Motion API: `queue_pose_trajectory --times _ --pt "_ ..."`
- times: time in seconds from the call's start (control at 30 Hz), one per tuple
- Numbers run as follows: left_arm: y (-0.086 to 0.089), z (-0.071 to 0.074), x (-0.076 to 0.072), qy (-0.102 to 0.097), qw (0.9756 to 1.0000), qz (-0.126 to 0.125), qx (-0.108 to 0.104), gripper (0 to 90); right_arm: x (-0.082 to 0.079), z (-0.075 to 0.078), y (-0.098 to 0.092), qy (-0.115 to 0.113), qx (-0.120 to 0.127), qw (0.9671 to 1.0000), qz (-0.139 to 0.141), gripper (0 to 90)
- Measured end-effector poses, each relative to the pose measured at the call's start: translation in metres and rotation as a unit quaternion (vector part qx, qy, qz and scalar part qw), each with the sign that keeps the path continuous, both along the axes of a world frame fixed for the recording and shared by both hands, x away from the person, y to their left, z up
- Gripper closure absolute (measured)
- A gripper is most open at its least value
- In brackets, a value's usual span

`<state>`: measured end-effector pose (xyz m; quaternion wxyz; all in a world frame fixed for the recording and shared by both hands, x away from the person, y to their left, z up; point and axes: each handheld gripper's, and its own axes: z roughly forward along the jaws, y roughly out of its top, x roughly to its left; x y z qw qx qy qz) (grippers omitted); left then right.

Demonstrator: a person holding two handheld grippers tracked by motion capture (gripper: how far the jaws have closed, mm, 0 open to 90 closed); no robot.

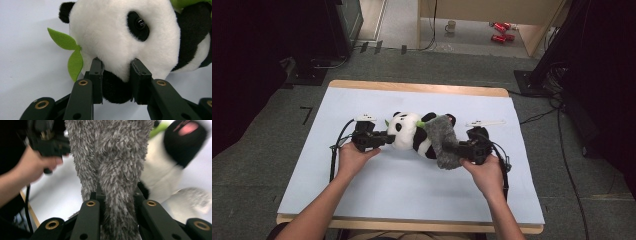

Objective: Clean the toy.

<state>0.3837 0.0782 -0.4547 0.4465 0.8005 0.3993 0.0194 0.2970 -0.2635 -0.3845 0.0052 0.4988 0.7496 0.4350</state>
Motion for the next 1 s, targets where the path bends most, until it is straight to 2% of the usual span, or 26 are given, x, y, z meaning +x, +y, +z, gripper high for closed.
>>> queue_pose_trajectory --times 0.1,0.17,0.33,0.47,0.5,0.57,0.6,0.63,0.67,0.73,0.8,0.87,0.9,0.93,0.97,1.0 --pt "0.0 0.0 -0.001 0.002 1.0 -0.003 0.006 67.4 0.0 -0.009 0.005 0.018 -0.005 0.9998 0.009 77.7" --pt "0.0 0.0 0.0 0.003 1.0 -0.005 0.007 67.4 -0.001 -0.013 0.004 0.021 -0.011 0.9996 0.012 77.7" --pt "0.0 0.002 0.002 0.01 0.9999 -0.006 0.001 67.4 -0.004 -0.018 -0.006 0.013 -0.017 0.9998 -0.003 77.5" --pt "0.001 0.002 0.005 0.015 0.9998 -0.011 -0.003 67.3 -0.007 -0.023 -0.014 -0.002 -0.017 0.9997 -0.019 76.4" --pt "0.001 0.002 0.006 0.018 0.9997 -0.014 -0.004 67.3 -0.008 -0.025 -0.015 -0.014 -0.017 0.9995 -0.021 76.3" --pt "0.002 0.002 0.008 0.019 0.9996 -0.019 -0.004 67.2 -0.011 -0.03 -0.016 -0.045 -0.04 0.9976 -0.033 76.7" --pt "0.003 0.002 0.008 0.019 0.9996 -0.021 -0.003 67.2 -0.011 -0.033 -0.016 -0.047 -0.058 0.9964 -0.041 77.1" --pt "0.003 0.002 0.009 0.02 0.9996 -0.022 -0.005 67.1 -0.011 -0.037 -0.016 -0.041 -0.071 0.9954 -0.049 77.4" --pt "0.003 0.002 0.009 0.02 0.9995 -0.023 -0.004 67.1 -0.009 -0.042 -0.016 -0.029 -0.074 0.9955 -0.051 77.4" --pt "0.003 0.001 0.01 0.019 0.9995 -0.025 -0.003 67.1 -0.007 -0.048 -0.015 -0.021 -0.058 0.9969 -0.048 77.5" --pt "0.004 0.001 0.01 0.018 0.9994 -0.028 -0.005 67.1 -0.003 -0.052 -0.014 -0.02 -0.056 0.9971 -0.048 77.4" --pt "0.005 0.001 0.01 0.016 0.9993 -0.031 -0.009 67.2 0.0 -0.054 -0.015 -0.018 -0.069 0.9961 -0.053 77.3" --pt "0.005 0.001 0.009 0.017 0.9993 -0.032 -0.012 67.2 0.001 -0.055 -0.016 -0.018 -0.082 0.9946 -0.061 77.3" --pt "0.005 0.002 0.009 0.018 0.9992 -0.033 -0.012 67.2 0.002 -0.052 -0.019 -0.02 -0.085 0.9936 -0.072 77.4" --pt "0.005 0.003 0.007 0.02 0.9991 -0.034 -0.015 67.3 0.001 -0.049 -0.021 -0.022 -0.076 0.9937 -0.079 77.5" --pt "0.004 0.003 0.006 0.022 0.9991 -0.034 -0.015 67.4 0.0 -0.04 -0.024 -0.034 -0.063 0.9939 -0.083 77.5"
